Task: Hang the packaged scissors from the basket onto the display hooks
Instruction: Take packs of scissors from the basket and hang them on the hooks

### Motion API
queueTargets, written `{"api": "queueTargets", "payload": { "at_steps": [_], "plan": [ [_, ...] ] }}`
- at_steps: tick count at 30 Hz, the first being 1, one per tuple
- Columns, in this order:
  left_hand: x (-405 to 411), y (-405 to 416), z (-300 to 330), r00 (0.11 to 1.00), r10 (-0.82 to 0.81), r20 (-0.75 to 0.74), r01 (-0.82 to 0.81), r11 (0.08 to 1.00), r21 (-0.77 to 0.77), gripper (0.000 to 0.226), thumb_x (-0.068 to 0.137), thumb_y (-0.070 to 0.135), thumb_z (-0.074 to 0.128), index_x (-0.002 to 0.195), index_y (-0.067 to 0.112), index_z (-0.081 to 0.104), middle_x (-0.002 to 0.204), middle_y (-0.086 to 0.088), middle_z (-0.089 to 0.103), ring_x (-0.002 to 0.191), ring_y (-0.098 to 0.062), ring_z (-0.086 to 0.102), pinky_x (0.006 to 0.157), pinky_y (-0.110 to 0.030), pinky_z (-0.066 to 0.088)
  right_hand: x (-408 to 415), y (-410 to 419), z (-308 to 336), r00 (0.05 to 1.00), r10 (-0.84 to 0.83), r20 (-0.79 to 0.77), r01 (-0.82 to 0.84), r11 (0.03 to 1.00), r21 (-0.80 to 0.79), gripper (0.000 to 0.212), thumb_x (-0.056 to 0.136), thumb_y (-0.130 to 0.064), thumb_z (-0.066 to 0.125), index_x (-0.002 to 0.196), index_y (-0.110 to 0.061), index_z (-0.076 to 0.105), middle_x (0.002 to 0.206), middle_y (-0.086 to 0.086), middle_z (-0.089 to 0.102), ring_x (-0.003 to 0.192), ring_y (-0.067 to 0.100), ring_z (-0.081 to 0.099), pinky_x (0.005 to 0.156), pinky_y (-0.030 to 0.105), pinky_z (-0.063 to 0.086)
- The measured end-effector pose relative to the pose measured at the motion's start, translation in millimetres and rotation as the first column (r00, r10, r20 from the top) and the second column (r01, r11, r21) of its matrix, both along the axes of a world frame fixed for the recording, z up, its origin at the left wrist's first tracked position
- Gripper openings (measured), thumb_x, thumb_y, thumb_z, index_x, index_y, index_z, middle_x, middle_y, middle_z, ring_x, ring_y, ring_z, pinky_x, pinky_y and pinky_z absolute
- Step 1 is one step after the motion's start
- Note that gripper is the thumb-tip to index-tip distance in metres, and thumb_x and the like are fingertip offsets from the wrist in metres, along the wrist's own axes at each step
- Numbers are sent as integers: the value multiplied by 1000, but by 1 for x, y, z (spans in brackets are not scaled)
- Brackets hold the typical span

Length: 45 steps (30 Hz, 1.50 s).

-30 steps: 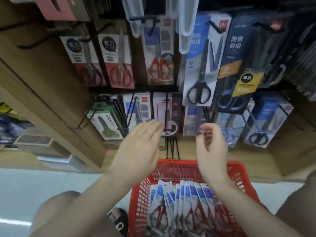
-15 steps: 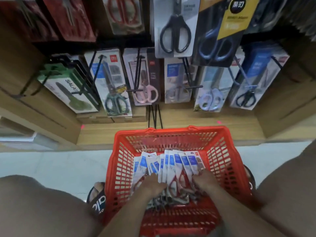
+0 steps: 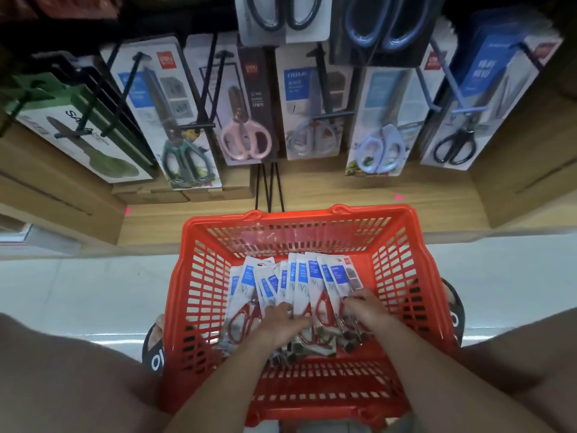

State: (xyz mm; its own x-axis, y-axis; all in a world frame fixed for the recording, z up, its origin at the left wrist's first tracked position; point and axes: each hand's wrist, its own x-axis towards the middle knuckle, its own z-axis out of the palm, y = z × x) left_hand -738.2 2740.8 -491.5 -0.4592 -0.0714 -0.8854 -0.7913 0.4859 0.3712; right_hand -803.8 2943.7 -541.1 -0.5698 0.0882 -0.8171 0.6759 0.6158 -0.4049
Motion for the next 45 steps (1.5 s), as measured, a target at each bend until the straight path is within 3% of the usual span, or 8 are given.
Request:
{"api": "queueTargets", "payload": {
  "at_steps": [4, 10, 16, 22, 28, 30, 35, 45],
  "plan": [
    [-1, 1, -6, 1000, -11, 22, 10, 1000, 11, 83, 93, 62, 67, 157, 17, 39, 161, -9, 42, 139, -29, 48, 115, -47, 43, 4, 3, -1, 1000, 9, -14, -9, 1000, 5, 11, 88, -14, 74, 83, -23, 70, 93, 2, 74, 73, 17, 71, 61, 25, 52],
    [3, 6, -8, 996, 78, 44, -81, 994, 71, 69, 90, 62, 73, 143, 27, 45, 108, 12, 53, 92, -8, 58, 64, -24, 42, 13, 13, -3, 991, -131, 34, 134, 987, -91, 45, 84, -12, 83, 120, -25, 59, 106, 0, 65, 87, 15, 65, 66, 24, 49],
    [4, 10, -8, 982, 187, 29, -189, 974, 121, 34, 93, 53, 74, 110, 36, 50, 109, 11, 57, 97, -7, 56, 70, -29, 42, 12, 16, 5, 981, -142, 130, 161, 975, -153, 46, 79, -20, 87, 120, -17, 64, 104, -1, 71, 95, 20, 67, 83, 30, 51],
    [4, 14, -14, 974, 225, 8, -225, 969, 103, 65, 96, 64, 61, 142, 22, 42, 140, -3, 55, 122, -23, 56, 103, -46, 46, 15, -6, 10, 973, -78, 218, 145, 941, -307, 38, 83, -19, 83, 119, -20, 73, 107, 4, 80, 104, 27, 74, 104, 47, 55],
    [12, 16, -15, 949, 306, -70, -295, 945, 141, 54, 105, 56, 52, 143, 19, 43, 149, -5, 58, 129, -24, 61, 114, -54, 47, 16, -20, 8, 985, -26, 171, 76, 954, -291, 78, 66, -36, 89, 138, -30, 60, 130, 0, 69, 113, 22, 67, 95, 41, 55],
    [14, 15, -12, 952, 290, -97, -276, 952, 135, 57, 104, 59, 52, 143, 20, 42, 147, 3, 57, 128, -20, 59, 116, -49, 45, 15, -23, 11, 981, -16, 192, 76, 949, -307, 72, 64, -37, 89, 131, -33, 63, 125, -4, 71, 115, 23, 67, 101, 47, 54],
    [13, 7, -9, 931, 332, -148, -314, 940, 137, 96, 96, 71, 55, 168, 22, 16, 167, -5, 41, 151, -30, 43, 126, -53, 30, 14, -31, 31, 969, -37, 246, 143, 892, -428, 37, 78, -23, 86, 108, -36, 69, 94, -12, 80, 81, 8, 76, 65, 29, 50],
    [24, -25, 48, 801, 556, -224, -522, 830, 194, 50, 105, 60, 49, 142, 31, 63, 132, 2, 74, 126, -22, 66, 113, -46, 47, 26, -60, 76, 976, -98, 196, 196, 788, -584, 49, 75, -16, 90, 119, -21, 69, 108, 1, 80, 103, 21, 76, 99, 44, 56]
  ]
}}
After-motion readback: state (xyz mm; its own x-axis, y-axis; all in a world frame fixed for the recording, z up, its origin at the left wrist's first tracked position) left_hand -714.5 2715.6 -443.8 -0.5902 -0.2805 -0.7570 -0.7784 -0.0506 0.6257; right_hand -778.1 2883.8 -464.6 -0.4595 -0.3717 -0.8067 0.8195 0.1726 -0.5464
